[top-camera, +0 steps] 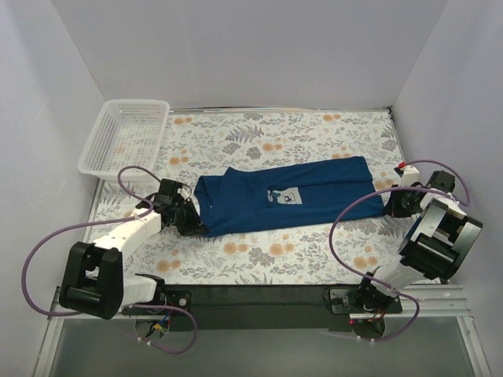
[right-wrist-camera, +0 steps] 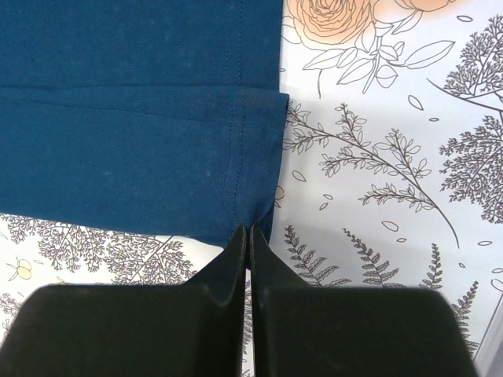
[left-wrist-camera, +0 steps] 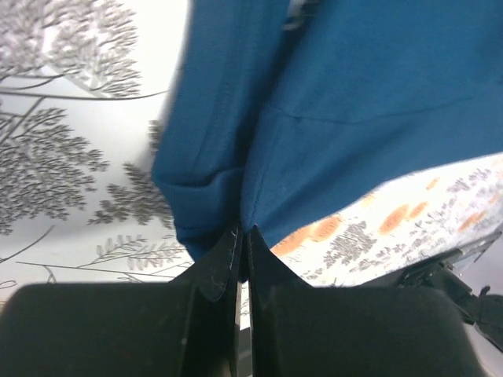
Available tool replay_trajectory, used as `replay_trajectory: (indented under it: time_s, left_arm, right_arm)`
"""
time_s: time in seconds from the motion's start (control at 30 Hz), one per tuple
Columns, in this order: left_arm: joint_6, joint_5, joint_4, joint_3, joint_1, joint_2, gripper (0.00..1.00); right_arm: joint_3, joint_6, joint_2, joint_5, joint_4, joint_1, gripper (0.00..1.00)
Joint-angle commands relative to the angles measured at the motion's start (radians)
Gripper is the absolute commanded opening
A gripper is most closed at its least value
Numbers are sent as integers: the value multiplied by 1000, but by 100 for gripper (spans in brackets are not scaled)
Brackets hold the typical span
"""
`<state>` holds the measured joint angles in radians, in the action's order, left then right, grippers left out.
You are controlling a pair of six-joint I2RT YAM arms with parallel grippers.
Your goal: Fold and stack the t-shirts
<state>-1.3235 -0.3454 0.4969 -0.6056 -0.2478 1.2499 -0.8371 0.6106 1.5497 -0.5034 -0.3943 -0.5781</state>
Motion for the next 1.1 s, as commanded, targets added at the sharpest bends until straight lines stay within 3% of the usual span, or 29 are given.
replay_trajectory:
  time_s: [0.0,0.3,0.63,1.03,1.07]
  left_arm:
    - [-25,49,80,-22,12,55,0]
    - [-13,125,161,-65,30,129,0]
    - [0,-30,206,-69,33,-7,0]
    - [32,-56,264,-72,33,8,0]
    - [44,-66,272,-74,33,11,5]
  right_arm:
    - [-46,17,6,-4,-9,-15,1]
    - [-68,44,44,-17,-12,-57,1]
    - [-62,247,-30,-208,-135,-104,1]
    - [-25,316,21,-139,-161,-120,1]
    - [-25,317,21,-132,-161,-120,3]
